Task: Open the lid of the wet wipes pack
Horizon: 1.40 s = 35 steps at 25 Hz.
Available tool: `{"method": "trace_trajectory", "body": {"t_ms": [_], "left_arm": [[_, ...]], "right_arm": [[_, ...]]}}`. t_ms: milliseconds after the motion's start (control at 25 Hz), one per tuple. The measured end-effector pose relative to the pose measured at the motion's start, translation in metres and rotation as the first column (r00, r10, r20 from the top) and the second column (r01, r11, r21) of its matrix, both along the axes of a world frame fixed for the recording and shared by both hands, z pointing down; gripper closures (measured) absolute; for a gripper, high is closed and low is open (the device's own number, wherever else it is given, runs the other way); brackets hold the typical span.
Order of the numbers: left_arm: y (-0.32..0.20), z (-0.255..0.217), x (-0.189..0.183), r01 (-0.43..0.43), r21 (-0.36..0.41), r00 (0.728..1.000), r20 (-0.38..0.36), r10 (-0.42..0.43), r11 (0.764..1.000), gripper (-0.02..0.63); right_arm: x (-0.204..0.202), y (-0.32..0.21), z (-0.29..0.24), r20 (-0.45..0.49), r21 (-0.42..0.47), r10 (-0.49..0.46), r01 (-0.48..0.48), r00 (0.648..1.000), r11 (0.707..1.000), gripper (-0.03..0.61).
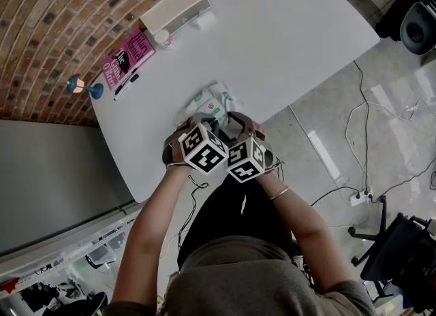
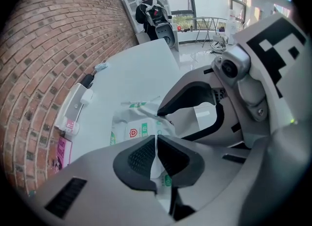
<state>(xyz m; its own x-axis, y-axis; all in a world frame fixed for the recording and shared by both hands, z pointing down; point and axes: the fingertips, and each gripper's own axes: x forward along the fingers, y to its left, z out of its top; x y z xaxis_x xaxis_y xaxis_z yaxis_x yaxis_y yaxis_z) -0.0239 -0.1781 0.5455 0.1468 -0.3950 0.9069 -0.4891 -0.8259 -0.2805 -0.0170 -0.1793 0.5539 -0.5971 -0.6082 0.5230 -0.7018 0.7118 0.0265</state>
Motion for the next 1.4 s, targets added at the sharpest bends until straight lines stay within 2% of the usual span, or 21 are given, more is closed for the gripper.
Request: {"method": "trace_trajectory", "body": {"t_ms": [920,1400], "left_arm": [[-0.003,-0.007,-0.002,0.031,-0.014,0.999,-0.042,-0.032,0.999,0.592],[-0.021,-0.038,-0.011,0.052,0.050,0.997,-0.057,-0.049,0.997,0.592]], "right_arm": [[-0.003,-0.002,-0.001,-0.031,-0.027,-0.026,0.025,0.999,0.999,0.354],[-0.005,-0.001,-0.001,-0.042,-0.044,-0.030,0.028,0.999,0.999,0.358]]}}
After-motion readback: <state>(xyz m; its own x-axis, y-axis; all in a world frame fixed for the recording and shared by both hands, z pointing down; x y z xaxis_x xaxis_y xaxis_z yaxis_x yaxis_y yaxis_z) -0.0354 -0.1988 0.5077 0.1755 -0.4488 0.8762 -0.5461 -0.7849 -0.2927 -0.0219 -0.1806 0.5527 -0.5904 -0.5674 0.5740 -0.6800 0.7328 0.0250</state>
